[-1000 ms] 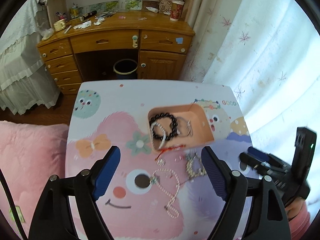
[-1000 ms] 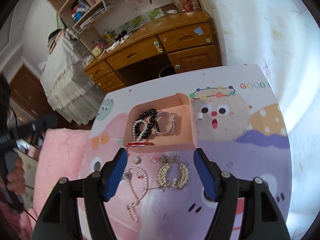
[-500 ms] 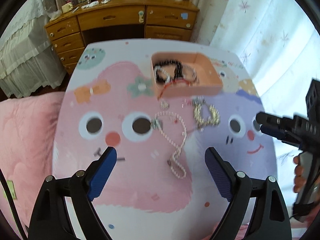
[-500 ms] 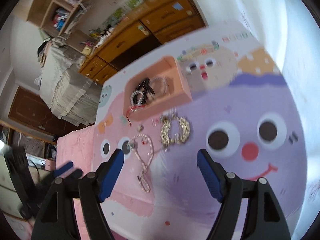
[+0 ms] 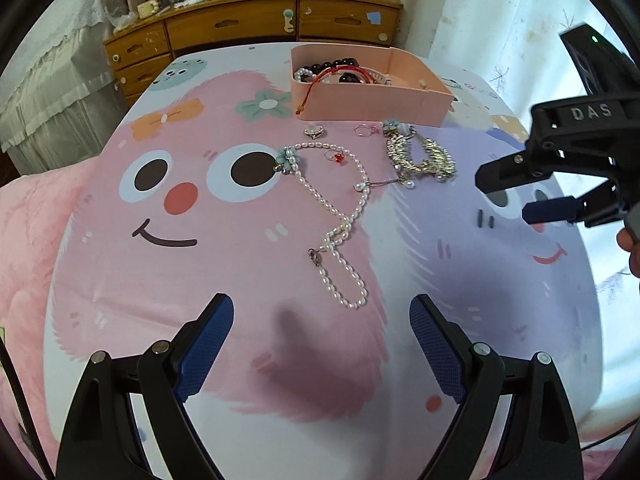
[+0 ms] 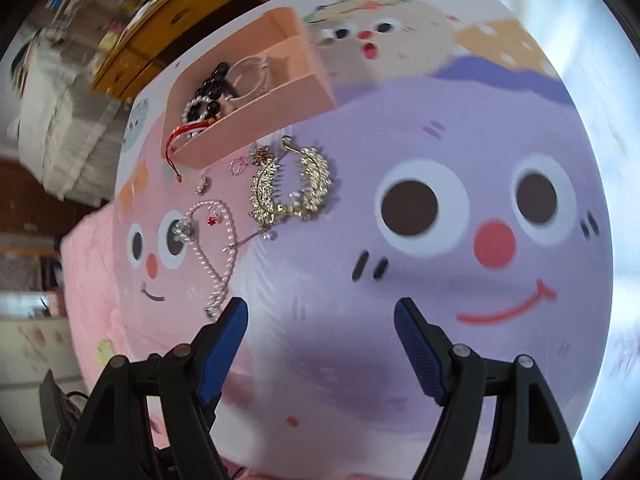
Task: Organize jewelry
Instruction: 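Move the right gripper to the gold leaf hair comb while the left gripper reaches the pearl strand, then grasp the gold hair comb with the right gripper while the left gripper grasps the pearl strand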
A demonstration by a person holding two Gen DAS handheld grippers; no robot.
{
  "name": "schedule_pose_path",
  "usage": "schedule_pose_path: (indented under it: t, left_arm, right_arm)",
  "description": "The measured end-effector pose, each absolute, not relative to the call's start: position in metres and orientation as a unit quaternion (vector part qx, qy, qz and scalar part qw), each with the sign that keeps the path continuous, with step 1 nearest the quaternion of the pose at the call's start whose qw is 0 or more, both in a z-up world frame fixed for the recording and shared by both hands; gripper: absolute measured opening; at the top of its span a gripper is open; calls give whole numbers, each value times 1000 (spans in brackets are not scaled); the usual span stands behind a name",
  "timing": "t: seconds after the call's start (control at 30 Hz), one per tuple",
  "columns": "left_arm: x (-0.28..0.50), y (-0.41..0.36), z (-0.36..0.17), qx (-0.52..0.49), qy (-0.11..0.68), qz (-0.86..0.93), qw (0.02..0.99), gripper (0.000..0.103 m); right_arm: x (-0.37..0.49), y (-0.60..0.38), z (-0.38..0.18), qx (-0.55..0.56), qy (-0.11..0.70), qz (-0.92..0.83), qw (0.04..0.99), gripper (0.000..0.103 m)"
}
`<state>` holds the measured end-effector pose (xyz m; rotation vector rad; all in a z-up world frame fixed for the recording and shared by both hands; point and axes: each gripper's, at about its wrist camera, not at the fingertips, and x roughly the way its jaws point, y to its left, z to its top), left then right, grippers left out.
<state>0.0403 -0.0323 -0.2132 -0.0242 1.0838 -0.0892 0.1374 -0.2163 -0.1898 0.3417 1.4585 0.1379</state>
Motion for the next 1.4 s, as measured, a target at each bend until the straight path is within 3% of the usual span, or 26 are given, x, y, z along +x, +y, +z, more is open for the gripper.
schedule_pose_path:
  t: [0.3,0.4,0.47,0.57,0.67,1.0,1.27,1.33,1.4]
  left_arm:
    - [59,-43,-224,-13,483,-26,875,85]
    - [68,-45,-228,-17,488,-25,873,75]
    - [73,-45,-233,-21,497,-24,867,62]
    - [77,-45,-238,-19,498,-19,867,61]
    - [80,-45,-239,-16,497,-18,867,58]
    - [83,-44,-239,7,494,-38,869,51]
    - [88,-38,-238,-4,495,-37,868,9]
    - [89,-34,-238,-15,496,-37,867,7]
    - [90,-33,-238,-19,497,-36,867,6]
  right_arm:
    - [170,-210,-214,126,666,55,733,76]
    - [182,-198,-217,97,670,61,734,76]
    - [190,-189,-218,82,669,68,736,76]
    - [199,-177,-218,50,662,74,744,77]
    - [207,-167,-220,23,659,73,748,85]
    - [215,-148,-227,-48,652,42,756,86]
    - [216,-140,-228,-49,634,33,771,86]
    - [213,-142,-224,-55,630,42,773,75]
    - [210,-144,-223,-61,632,52,771,75]
